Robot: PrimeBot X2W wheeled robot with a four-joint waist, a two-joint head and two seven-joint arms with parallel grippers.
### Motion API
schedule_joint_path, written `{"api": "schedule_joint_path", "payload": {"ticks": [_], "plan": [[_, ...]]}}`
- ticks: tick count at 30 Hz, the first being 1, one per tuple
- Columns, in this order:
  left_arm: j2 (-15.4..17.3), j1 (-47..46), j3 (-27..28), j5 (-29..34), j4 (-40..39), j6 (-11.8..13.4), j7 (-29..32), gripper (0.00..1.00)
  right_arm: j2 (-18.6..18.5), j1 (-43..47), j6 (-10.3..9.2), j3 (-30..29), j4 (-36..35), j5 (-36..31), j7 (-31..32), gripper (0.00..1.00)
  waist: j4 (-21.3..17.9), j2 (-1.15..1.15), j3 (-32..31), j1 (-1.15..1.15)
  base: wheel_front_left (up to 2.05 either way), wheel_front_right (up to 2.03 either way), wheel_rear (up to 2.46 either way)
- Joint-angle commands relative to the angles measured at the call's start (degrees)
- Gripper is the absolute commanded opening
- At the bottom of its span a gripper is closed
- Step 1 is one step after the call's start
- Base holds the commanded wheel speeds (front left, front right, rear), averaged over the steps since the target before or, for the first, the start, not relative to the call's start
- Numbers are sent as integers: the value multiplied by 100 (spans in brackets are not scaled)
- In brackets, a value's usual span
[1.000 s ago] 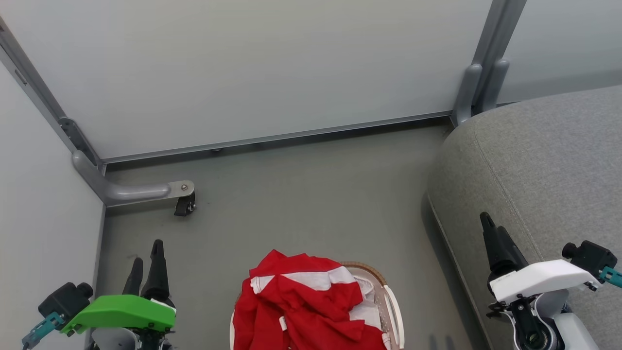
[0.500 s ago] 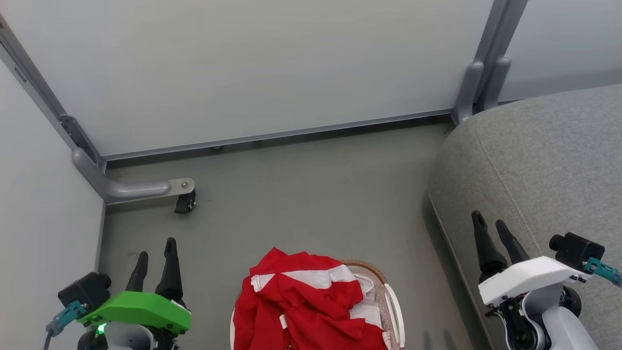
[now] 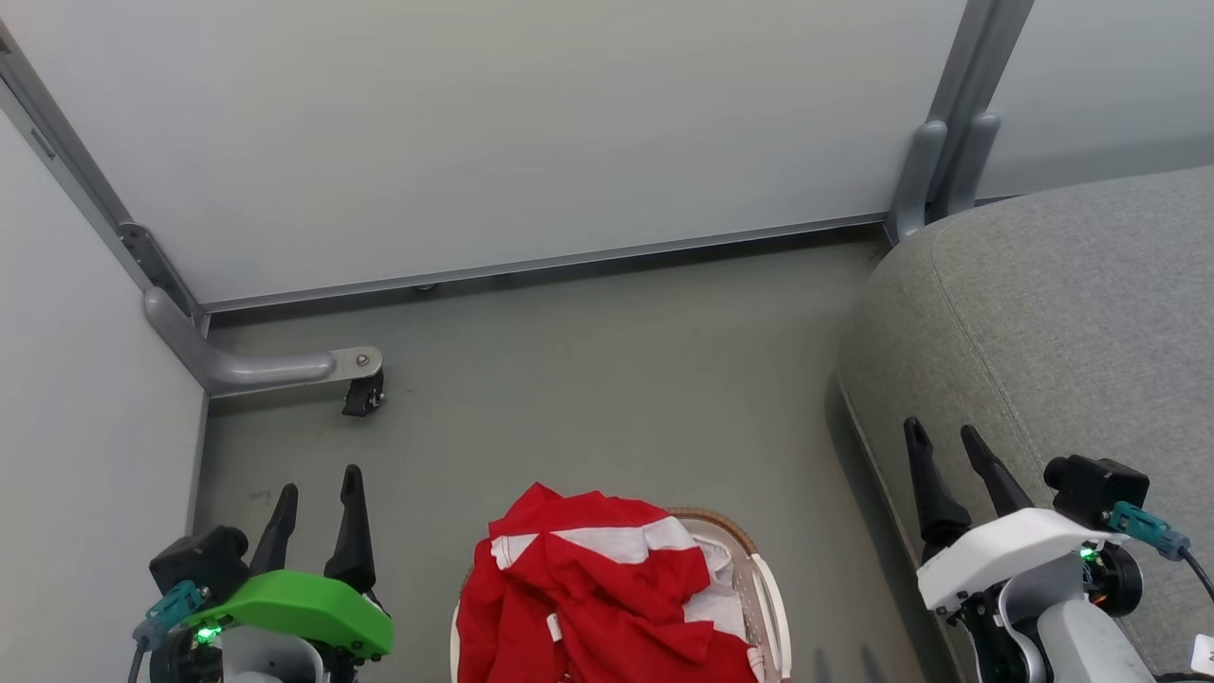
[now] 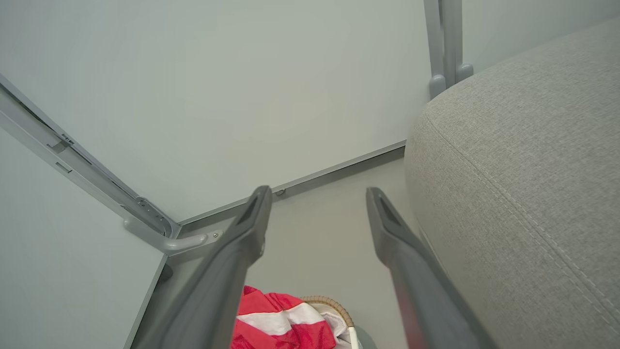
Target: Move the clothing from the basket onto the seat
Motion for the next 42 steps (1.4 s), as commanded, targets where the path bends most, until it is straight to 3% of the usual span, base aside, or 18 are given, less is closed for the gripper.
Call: {"api": "schedule_joint_path", "payload": {"ticks": [1, 32, 42], "plan": [[51, -78, -23, 185, -25, 37, -71, 100, -19, -87, 2, -9, -19, -211, -66, 100, -1, 0, -2, 0, 0, 0, 0], [-152, 356, -1, 1721, -73, -178, -477, 100, 56, 81, 3, 5, 273, -1936, -476, 100, -56, 0, 19, 0, 0, 0, 0], [-201, 92, -83, 2066, 92, -255, -594, 100, 56, -136, 3, 129, 168, -2375, -591, 100, -208, 0, 488, 0, 0, 0, 0]]}}
